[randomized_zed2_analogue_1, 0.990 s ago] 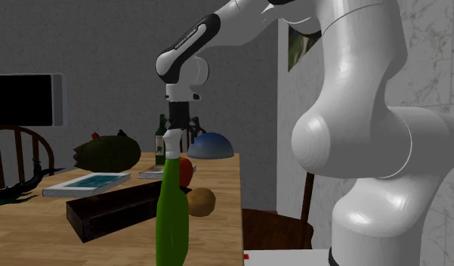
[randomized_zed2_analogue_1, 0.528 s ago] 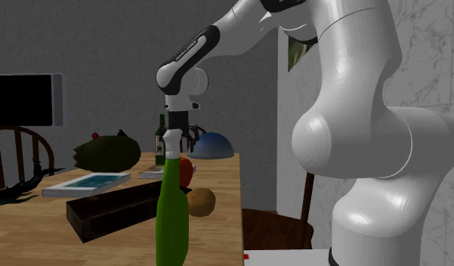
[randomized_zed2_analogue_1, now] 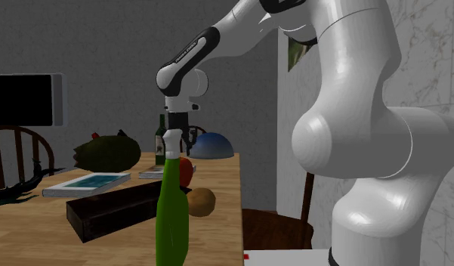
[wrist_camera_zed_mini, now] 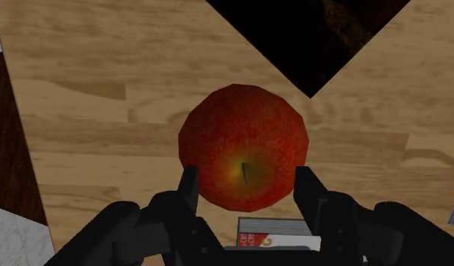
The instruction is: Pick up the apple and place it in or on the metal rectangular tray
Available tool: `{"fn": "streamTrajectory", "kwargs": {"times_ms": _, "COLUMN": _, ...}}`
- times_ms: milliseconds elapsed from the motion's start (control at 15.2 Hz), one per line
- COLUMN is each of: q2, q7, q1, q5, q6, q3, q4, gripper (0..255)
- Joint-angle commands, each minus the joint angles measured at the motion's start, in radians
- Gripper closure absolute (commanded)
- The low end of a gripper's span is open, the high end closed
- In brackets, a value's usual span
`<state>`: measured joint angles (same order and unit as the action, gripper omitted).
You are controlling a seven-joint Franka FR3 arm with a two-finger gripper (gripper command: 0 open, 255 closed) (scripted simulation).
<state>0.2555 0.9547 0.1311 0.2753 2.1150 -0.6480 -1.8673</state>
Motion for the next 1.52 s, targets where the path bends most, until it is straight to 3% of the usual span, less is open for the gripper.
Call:
{"fn": "streamTrajectory", "kwargs": {"times_ms": 0, "q2": 0.000, "q7": 0.000, "q1": 0.000, "q5": 0.000, "q6": 0.000, "q3": 0.000, "q4": 0.000, "gripper": 255}}
{"fn": "streamTrajectory", "kwargs": {"times_ms": 528, "q2": 0.000, "q7": 0.000, "q1": 0.000, "q5": 0.000, "q6": 0.000, "q3": 0.000, "q4": 0.000, "gripper": 255}}
{"fn": "streamTrajectory", "kwargs": {"times_ms": 1452, "q2": -0.058, "q7": -0.047, "q1": -0.009, "q5": -0.056, "q6": -0.166, "q3": -0.017, "q4": 0.124, "gripper": 255}}
